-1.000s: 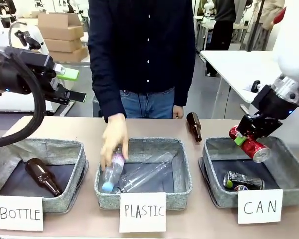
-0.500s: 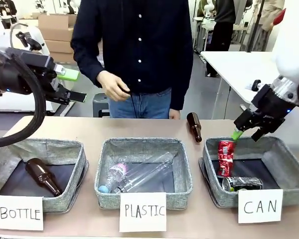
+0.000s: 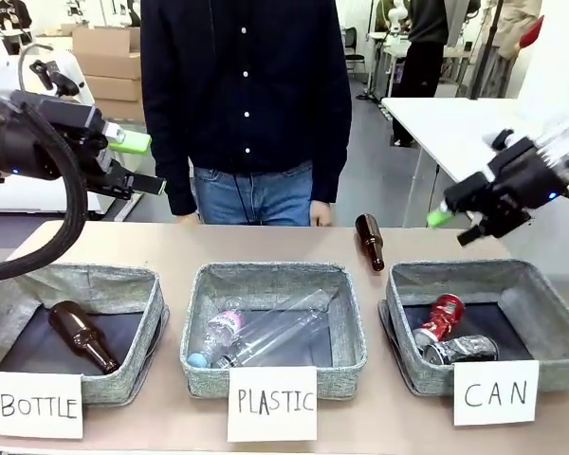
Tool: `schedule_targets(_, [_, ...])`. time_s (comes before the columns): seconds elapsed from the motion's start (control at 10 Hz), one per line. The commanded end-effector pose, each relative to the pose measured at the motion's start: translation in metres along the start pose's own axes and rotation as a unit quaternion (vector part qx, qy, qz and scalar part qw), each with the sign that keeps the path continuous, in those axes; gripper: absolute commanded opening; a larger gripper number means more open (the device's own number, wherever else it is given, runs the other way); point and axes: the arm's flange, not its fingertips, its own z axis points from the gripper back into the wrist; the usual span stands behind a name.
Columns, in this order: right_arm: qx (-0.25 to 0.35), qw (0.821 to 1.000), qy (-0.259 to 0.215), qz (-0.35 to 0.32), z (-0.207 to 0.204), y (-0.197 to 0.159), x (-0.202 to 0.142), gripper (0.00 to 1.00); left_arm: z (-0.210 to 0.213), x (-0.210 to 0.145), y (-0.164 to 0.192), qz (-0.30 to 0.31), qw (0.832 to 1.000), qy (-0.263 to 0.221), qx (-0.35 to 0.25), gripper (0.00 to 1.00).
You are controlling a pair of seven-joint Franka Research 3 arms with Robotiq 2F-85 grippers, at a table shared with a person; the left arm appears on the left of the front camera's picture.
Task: Sort the can waste into the basket.
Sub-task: Pick up the can waste from the table and place it in the right Fabric basket.
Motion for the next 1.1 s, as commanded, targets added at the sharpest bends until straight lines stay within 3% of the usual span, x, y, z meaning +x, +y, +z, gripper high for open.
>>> schedule_targets(0.0, [0.401,0.912,-0.089,0.020,0.029,0.007,-0.009,1.00,-0.001,-0.002,0.000,-0.007,1.000,-0.007,-0.008,1.00])
schedule_targets(0.1, [0.507,0.854,-0.117,0.030,0.039,0.006,-0.011,1.00,-0.001,-0.002,0.000,-0.007,1.000,-0.007,-0.008,1.00])
schedule_targets(0.2, [0.557,0.814,-0.161,-0.006,0.042,0.001,-0.005,1.00,-0.001,-0.002,0.000,-0.007,1.000,-0.007,-0.008,1.00])
schedule_targets(0.3, [0.158,0.986,-0.061,0.000,0.037,0.018,-0.007,1.00,-0.001,-0.002,0.000,-0.007,1.000,-0.007,-0.008,1.00])
schedule_targets(1.0, [0.158,0.986,-0.061,0.000,0.037,0.018,-0.007,1.00,-0.001,-0.002,0.000,-0.007,1.000,-0.007,-0.008,1.00])
